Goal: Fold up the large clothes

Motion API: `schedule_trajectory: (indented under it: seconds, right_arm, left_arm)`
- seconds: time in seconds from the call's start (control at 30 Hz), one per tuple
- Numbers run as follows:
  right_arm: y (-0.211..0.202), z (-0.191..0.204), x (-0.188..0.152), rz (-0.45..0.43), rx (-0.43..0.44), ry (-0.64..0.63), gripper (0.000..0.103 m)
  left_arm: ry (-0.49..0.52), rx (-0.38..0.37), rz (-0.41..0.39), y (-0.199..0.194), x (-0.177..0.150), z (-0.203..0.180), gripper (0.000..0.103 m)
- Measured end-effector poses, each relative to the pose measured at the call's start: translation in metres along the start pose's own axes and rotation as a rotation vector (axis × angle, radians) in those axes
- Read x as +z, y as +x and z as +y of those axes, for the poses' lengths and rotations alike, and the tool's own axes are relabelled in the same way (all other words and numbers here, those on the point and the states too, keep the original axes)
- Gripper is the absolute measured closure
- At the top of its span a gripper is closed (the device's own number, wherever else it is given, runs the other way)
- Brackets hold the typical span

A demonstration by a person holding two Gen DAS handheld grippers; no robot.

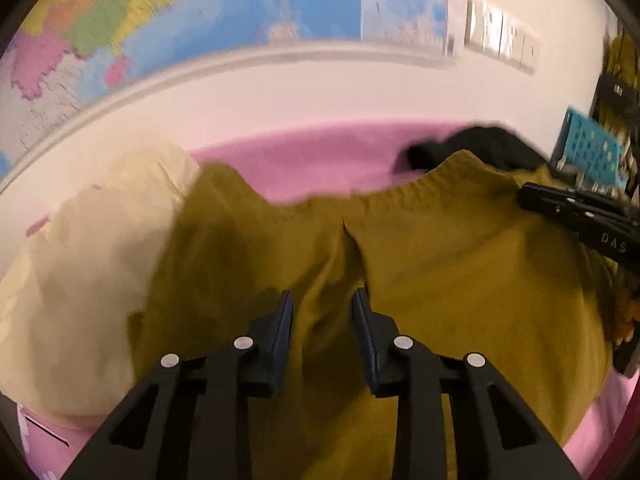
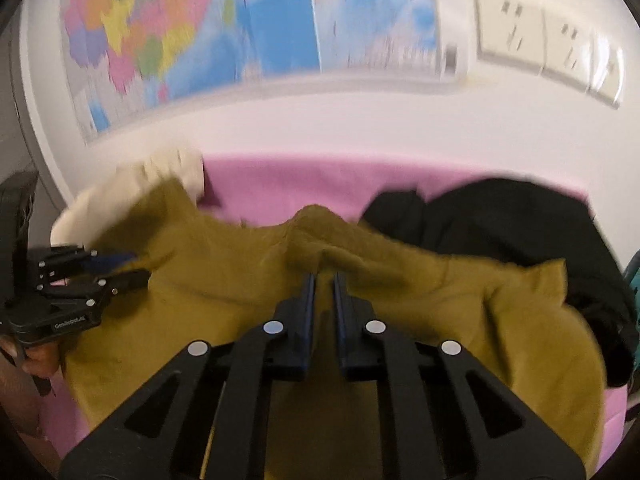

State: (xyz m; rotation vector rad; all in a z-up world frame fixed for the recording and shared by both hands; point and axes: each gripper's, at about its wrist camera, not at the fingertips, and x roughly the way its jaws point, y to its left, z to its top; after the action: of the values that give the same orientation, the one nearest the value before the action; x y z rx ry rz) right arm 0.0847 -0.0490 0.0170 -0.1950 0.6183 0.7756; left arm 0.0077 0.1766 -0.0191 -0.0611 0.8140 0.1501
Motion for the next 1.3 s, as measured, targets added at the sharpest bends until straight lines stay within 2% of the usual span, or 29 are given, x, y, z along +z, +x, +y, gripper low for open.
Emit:
schedule_trajectory:
  seconds: [0.03,0.1,0.17,0.27,0.33,0.37,0.4,0.47,0.57,0.63,0.77,0.9,1.0,1.17,1.3]
  right_arm:
    - [0.001,-0.001,0.002,-0.004,0.007,0.006,0.093]
    - [0.016,-0.005,0.000,0.046,0.003,0.016,0.093]
    - [0.037,-0.008,-0.008,0.131,-0.007,0.023,0.092]
    - [0.042,-0.010,-0.013,0.147,-0.012,0.036,0.089]
    - [0.033,-0.010,-0.011,0.132,-0.011,0.046,0.077]
    - [0.024,-0.010,-0.010,0.109,0.002,0.047,0.066]
    - [0.017,-0.009,-0.010,0.092,0.013,0.044,0.062]
    - [-0.001,-0.008,-0.012,0.065,0.047,0.036,0.062]
    - [-0.035,-0.011,-0.025,0.022,0.108,0.041,0.062]
    - [-0.046,-0.016,-0.034,0.023,0.131,0.054,0.062]
    - [-0.032,-0.037,-0.055,0.094,0.065,0.097,0.063]
    - [-0.022,-0.050,-0.062,0.096,0.089,0.173,0.064]
    - [-0.041,-0.048,-0.061,0.061,0.098,0.163,0.060]
    - [-0.106,-0.069,-0.076,-0.016,0.118,0.179,0.057]
    - [-0.166,-0.107,-0.113,-0.078,-0.002,0.279,0.050]
  left_arm:
    - [-0.008,-0.002,-0.011,-0.003,0.002,0.001,0.073]
    - [0.000,0.016,-0.008,0.000,0.003,0.002,0.073]
    - [0.008,0.049,0.028,0.012,0.001,0.001,0.073]
    - [0.010,0.050,0.062,0.023,-0.003,-0.002,0.073]
    - [0.026,0.057,0.048,0.022,-0.005,-0.006,0.068]
    - [0.030,0.063,0.045,0.021,-0.005,-0.007,0.065]
    - [0.034,0.073,0.039,0.019,-0.005,-0.007,0.065]
    - [0.038,0.080,0.035,0.017,-0.006,-0.006,0.060]
    - [0.036,0.072,0.027,0.013,-0.008,-0.005,0.059]
    - [0.037,0.064,0.025,0.010,-0.011,-0.003,0.058]
    - [0.027,0.056,0.033,0.011,-0.015,0.001,0.055]
    - [0.025,0.058,0.042,0.015,-0.016,0.002,0.053]
    - [0.030,0.062,0.040,0.014,-0.017,0.003,0.051]
    - [0.035,0.059,0.037,0.018,-0.019,0.004,0.049]
    - [0.042,0.065,0.033,0.020,-0.021,0.003,0.047]
